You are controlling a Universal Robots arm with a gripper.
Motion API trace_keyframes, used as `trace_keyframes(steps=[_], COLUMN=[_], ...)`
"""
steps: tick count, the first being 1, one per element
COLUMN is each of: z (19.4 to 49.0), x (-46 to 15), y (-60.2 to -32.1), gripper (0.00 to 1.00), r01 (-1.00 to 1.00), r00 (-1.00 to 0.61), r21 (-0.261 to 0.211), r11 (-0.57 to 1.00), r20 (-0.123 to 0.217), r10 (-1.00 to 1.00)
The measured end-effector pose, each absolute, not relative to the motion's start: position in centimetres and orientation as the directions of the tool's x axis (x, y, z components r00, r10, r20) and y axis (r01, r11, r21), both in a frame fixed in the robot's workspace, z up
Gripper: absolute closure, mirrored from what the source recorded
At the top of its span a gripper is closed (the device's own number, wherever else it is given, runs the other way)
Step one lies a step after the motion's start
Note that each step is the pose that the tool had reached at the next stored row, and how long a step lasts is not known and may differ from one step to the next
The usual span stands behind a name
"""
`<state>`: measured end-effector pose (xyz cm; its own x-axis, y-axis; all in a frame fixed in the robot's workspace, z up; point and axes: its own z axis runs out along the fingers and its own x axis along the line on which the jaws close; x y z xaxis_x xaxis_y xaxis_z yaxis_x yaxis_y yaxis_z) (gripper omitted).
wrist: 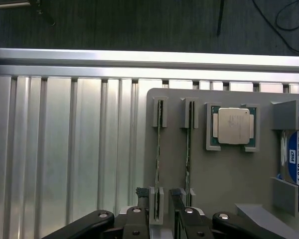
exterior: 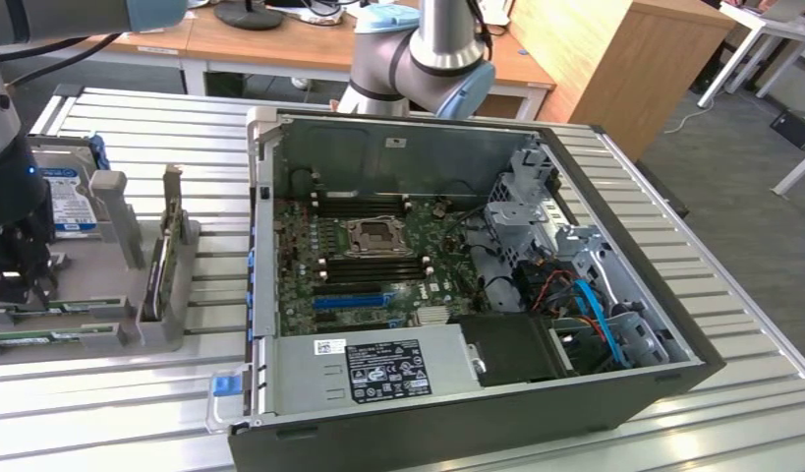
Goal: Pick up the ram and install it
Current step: 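Pick up the ram and move it above insertion slot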
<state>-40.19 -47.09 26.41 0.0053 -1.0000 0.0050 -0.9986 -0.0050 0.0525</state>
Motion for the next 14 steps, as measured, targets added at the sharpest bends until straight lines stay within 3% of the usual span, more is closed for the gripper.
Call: trace_keyframes(steps=[14], z=[25.82], x=[-40.2], y=[-47.51], gripper=[0.7], r01=[-0.999], r00=[0.005], r21=[0.053], r11=[-0.005], r20=[0.005], r10=[-1.0])
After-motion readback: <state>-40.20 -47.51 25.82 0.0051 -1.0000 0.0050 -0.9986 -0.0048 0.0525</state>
